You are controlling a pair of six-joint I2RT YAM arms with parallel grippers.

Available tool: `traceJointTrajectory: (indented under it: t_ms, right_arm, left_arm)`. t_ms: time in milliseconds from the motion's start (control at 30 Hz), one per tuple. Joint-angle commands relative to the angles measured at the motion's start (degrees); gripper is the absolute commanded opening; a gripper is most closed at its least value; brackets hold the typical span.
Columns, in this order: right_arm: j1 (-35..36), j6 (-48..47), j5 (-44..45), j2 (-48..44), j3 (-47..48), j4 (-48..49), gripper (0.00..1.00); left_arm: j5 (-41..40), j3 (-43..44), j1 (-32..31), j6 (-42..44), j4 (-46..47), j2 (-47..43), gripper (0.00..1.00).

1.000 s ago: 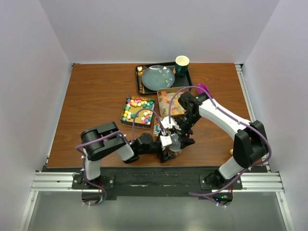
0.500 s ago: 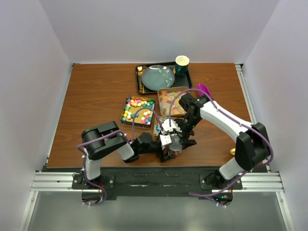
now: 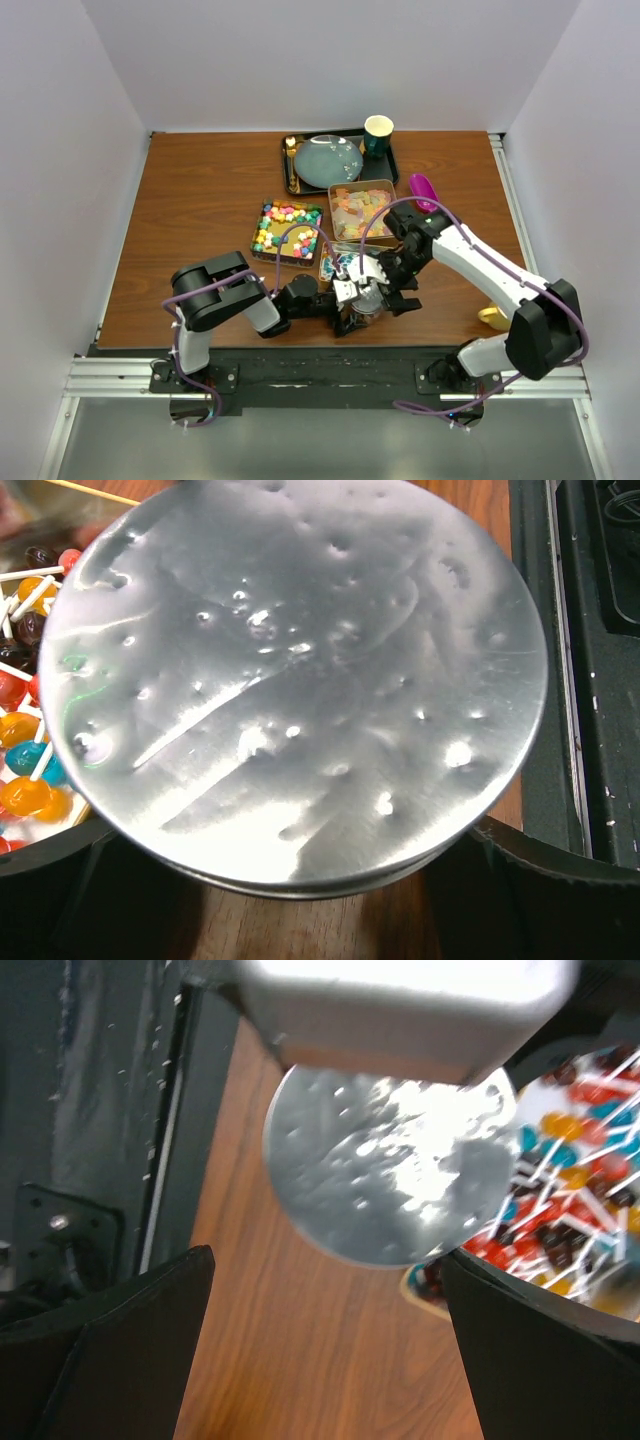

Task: Pack the candies
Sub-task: Screw the bottle lid onto the packing bottle.

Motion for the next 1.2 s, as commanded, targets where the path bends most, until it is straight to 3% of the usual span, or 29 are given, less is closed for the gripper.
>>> traceJointTrajectory:
  t_ms: [0,133,333,400,500,733,1167]
  right_arm:
    - [0.5,2.8,-3.1,-4.2,-0.2,-10.4,0.99]
    - [0.3,7.1,-1.9,-6.2,1.4,-8.8,0.99]
    - [-0.1,13.5,-1.3,-7.5,2.7,1.3,0.99]
    - [-0.1,14.4,-1.3,-6.9,3.3,2.9,0.99]
    - [-0.1,14.5,-1.7,-5.9,4.1,4.5,0.99]
    - [0.3,8.6,-5.0,-0.7,4.7,6.1,0.99]
    - [2.5,-2.4,-6.1,7.2,5.7,4.8,0.99]
  left_arm:
    - [-6.9,-1.9,3.3,-4.7,-20.7,5.3,0.0]
    - [-6.2,-1.7,3.3,-4.5,-20.8,5.6,0.0]
    - [-5.0,-0.8,3.3,-3.6,-22.1,5.8,0.0]
    - [-4.1,-0.6,3.3,-3.1,-23.2,5.3,0.19]
    - [-2.7,-0.7,3.1,-2.5,-23.0,5.3,0.25]
    - [-2.7,-0.8,3.2,-2.3,-22.1,5.5,0.13]
    - [-3.1,-0.7,3.1,-2.0,-22.7,5.4,0.09]
